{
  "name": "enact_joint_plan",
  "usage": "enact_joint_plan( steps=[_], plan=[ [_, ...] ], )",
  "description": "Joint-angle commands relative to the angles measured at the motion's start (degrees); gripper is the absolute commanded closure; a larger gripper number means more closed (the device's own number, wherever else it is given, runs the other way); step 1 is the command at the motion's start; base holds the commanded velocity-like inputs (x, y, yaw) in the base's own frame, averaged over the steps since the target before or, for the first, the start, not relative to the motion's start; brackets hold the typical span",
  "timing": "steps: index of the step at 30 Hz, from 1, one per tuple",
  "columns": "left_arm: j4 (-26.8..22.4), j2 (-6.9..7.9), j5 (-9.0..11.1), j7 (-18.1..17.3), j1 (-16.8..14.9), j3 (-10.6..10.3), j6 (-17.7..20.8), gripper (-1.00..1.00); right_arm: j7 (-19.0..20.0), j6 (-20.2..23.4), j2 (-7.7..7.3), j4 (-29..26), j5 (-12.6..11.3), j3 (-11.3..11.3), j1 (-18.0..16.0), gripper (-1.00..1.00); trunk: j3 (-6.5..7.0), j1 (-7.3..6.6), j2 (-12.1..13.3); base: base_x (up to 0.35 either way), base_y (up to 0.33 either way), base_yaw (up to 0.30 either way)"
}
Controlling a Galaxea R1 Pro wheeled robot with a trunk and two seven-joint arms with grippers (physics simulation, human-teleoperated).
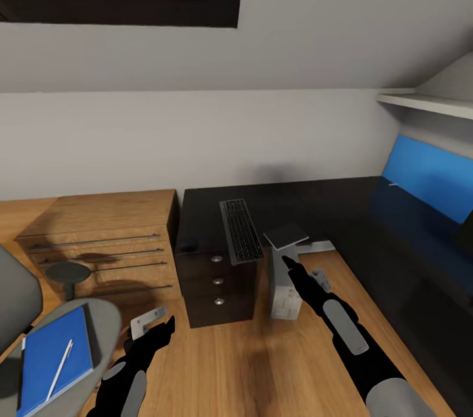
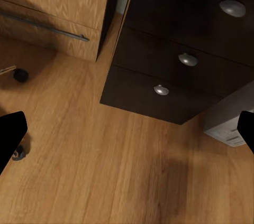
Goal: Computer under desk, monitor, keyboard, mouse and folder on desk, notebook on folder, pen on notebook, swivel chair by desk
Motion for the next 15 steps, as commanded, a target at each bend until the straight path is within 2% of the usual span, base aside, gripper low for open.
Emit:
enact_joint_plan(
  steps=[1,5,8,12,13,15],
  plan=[
    [-0.1,-0.04,0.6,0.3,0.0,0.0,0.3,-1.00,-0.3,0.0,-0.07,-0.1,-0.4,0.2,0.0,-1.00,-0.26,0.24,-0.5,0.000,0.000,0.000],
    [-0.1,-0.04,0.6,0.3,0.0,0.0,0.3,-1.00,-0.5,0.0,-0.10,-1.3,-0.3,0.8,0.0,-1.00,-0.98,1.11,-2.1,0.000,0.000,0.000],
    [-0.1,-0.10,0.6,0.3,0.0,0.0,0.3,-1.00,-2.2,0.0,-0.09,-4.1,-0.1,2.2,0.0,-1.00,-1.52,1.77,-3.3,0.000,0.000,0.000],
    [-0.1,-0.35,0.6,0.3,0.0,0.0,0.3,-1.00,-6.5,0.0,-0.16,-8.6,-0.2,3.3,0.0,-1.00,-2.24,2.65,-4.9,0.000,0.000,0.000],
    [-0.1,-0.41,0.6,0.3,-0.1,0.0,0.3,-1.00,-7.9,0.0,-0.17,-11.3,-0.3,3.5,0.3,-1.00,-2.42,2.87,-5.3,0.000,0.000,0.000],
    [-0.1,-0.44,0.6,0.3,0.0,0.0,0.3,-1.00,-8.6,0.0,-0.23,-13.7,-0.3,3.7,1.4,-1.00,-2.78,3.31,-6.1,0.000,0.000,0.000]
  ],
)
